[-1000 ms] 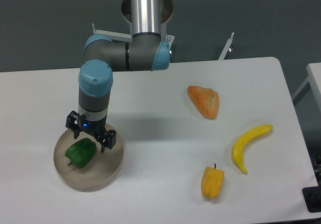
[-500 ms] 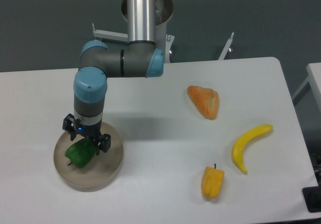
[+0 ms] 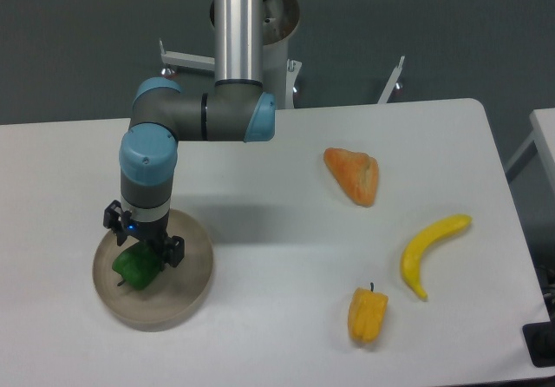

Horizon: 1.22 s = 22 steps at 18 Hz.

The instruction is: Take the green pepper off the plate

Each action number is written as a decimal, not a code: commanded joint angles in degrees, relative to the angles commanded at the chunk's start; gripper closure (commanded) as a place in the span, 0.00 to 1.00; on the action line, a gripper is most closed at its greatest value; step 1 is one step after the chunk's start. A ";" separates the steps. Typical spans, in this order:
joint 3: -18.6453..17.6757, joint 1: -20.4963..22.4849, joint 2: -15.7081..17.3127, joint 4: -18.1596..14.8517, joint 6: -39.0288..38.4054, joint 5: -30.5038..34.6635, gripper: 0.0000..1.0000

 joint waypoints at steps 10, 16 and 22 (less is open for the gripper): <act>1.49 0.09 0.44 -0.18 0.71 0.09 0.64; 2.82 6.04 5.18 -1.23 7.35 0.88 0.64; 4.30 16.33 6.68 -6.41 21.25 0.79 0.64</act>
